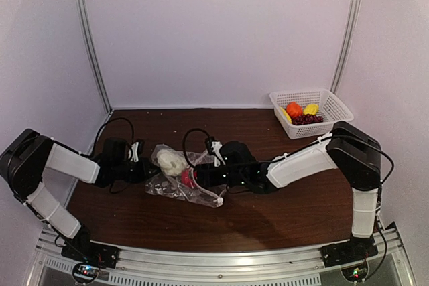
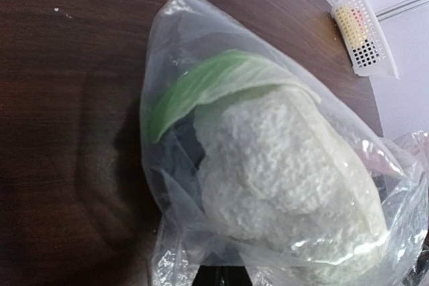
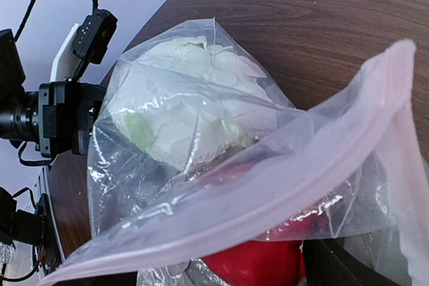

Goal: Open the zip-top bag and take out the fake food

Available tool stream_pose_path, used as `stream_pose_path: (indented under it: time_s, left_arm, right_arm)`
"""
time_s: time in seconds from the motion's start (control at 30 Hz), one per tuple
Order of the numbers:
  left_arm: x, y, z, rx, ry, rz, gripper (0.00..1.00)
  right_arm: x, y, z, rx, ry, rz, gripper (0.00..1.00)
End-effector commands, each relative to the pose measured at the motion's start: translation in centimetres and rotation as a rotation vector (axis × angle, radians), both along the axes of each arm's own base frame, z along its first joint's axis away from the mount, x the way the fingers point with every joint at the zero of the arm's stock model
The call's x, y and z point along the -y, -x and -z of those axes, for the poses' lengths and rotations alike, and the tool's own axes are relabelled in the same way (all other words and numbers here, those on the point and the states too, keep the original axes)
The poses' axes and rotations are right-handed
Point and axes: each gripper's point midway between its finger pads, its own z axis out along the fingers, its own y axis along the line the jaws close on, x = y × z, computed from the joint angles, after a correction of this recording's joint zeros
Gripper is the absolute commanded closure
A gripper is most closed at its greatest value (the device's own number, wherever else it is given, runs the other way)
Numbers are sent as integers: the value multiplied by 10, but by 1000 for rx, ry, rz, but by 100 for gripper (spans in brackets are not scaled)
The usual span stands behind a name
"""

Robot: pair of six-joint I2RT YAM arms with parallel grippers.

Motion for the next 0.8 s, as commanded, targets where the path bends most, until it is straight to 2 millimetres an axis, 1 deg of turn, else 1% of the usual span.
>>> stream_pose_path:
  time_s: [0.0, 0.07, 0.2, 0.27, 0.3, 0.4, 0.5, 0.67, 0.77]
  left_arm:
    - [5, -2, -2, 27, 15, 27, 100]
    - [5, -2, -2, 29, 16, 27, 100]
    - [5, -2, -1, 28, 13, 28, 100]
    - [5, -2, 0, 27, 12, 26, 100]
    - [5, -2, 1, 25, 11, 26, 100]
    - [3, -2, 2, 19, 6, 19, 100]
    - [2, -2, 4, 15, -1, 9, 100]
    - [-3, -3, 4, 11, -13, -16, 100]
    - [-8, -4, 5, 5, -25, -42, 100]
  right_arm:
    - [7, -20, 21, -9, 93, 107, 13]
    - [8, -22, 30, -10, 122, 118, 12]
    - [3, -21, 46, -31, 148, 101, 10]
    - [3, -19, 51, -37, 145, 93, 12]
    - [3, -18, 51, -37, 138, 88, 15]
    - [5, -17, 41, -23, 112, 82, 26]
    - [9, -14, 22, 6, 92, 75, 35]
    - [24, -8, -5, 43, 73, 75, 43]
    - [38, -5, -15, 60, 79, 77, 44]
